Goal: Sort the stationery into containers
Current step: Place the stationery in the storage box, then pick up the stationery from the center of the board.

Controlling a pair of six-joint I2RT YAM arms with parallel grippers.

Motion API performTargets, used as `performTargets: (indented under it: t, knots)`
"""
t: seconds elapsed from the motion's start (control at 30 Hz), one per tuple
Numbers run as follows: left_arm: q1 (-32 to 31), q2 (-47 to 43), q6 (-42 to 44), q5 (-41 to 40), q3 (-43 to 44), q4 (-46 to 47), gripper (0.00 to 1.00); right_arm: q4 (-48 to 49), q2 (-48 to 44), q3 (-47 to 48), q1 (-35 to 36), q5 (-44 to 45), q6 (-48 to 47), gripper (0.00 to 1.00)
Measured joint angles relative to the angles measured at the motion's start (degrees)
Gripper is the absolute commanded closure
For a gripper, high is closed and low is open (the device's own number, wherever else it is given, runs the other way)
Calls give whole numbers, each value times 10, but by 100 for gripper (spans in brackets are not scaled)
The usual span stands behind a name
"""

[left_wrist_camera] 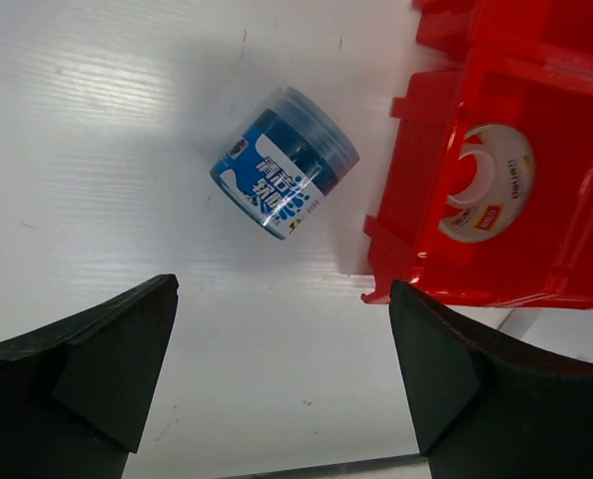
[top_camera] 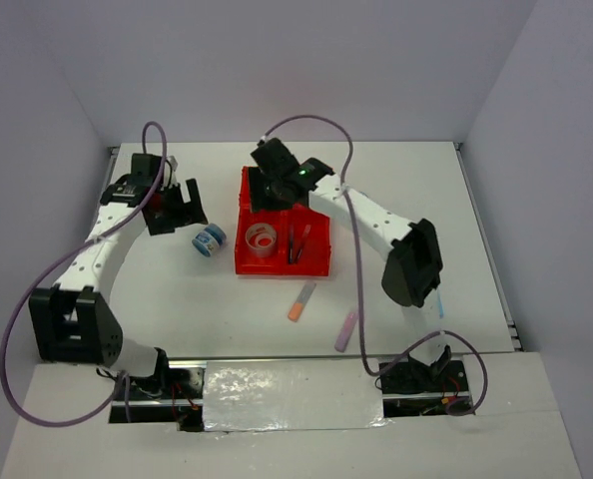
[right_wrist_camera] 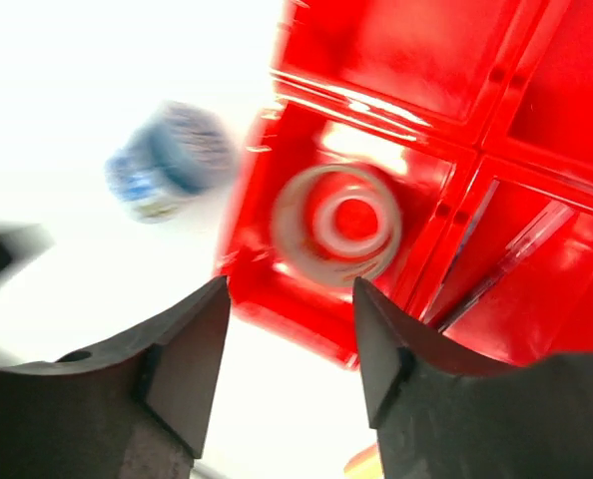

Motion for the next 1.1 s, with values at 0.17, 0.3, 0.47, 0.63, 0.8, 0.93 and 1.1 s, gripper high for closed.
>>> performTargets:
  t: [0.17,0.3,0.47,0.63,0.8,0.93,1.1]
  knots:
    - [-5,80,27,24,-16,27,2,3,-140,0,-9,-30,-25,37]
    - [-17,128,45,25,-11,41,1,16,-243,-16,-19,-51,-48,37]
    - [-56,184,68,-17,16,45,1,25,-325,-94,-22,-81,-67,37]
    - [-69,220,83,-73,33,54,1,26,-336,-160,-22,-98,-80,37]
    - [-72,245,85,-102,33,61,3,25,-347,-205,-23,-105,-89,36]
    - [-78,259,87,-118,33,71,9,26,-370,-216,-26,-112,-94,36]
    - [-81,260,92,-119,31,82,24,32,-391,-217,-30,-118,-95,36]
